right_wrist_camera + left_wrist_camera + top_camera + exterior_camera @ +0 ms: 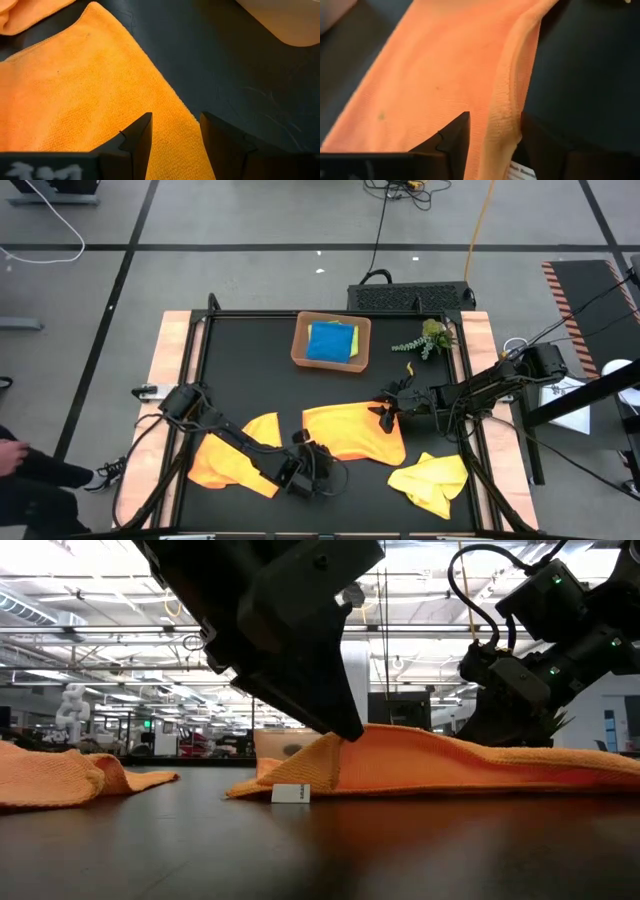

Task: Fold microfiber towels
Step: Fold the orange microfiber towel

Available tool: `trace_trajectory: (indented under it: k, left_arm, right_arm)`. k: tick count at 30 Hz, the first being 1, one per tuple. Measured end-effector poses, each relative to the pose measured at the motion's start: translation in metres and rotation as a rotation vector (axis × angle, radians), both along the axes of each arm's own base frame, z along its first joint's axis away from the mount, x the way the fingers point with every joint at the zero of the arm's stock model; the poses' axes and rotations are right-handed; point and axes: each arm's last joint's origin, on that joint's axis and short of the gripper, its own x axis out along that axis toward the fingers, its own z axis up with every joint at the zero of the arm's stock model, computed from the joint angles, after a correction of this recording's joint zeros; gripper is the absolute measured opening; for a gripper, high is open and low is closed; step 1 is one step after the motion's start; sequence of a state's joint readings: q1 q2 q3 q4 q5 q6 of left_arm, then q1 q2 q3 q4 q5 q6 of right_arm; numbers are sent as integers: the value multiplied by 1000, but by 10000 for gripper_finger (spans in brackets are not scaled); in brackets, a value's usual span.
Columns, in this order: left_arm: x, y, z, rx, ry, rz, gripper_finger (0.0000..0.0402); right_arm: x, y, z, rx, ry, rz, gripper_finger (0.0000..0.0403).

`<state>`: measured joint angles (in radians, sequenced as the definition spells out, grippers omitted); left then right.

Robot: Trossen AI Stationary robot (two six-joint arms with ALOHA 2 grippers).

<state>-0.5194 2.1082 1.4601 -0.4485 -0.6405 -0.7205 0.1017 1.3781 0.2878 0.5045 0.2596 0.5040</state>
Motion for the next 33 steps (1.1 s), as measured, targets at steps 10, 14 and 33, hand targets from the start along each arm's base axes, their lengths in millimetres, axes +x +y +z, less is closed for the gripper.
trace_trajectory:
  k: [10, 14, 33]
  left_arm:
    - [-15, 0, -8, -88, 198, -16, 147]
    - [-24, 2, -11, -105, 288, 29, 138]
    - [-24, -1, -10, -124, 258, 41, 131]
  right_arm:
    - [0, 0, 0, 0, 0, 0, 160]
    - [0, 0, 0, -1, 0, 0, 160]
    - [0, 0, 0, -3, 1, 2, 160]
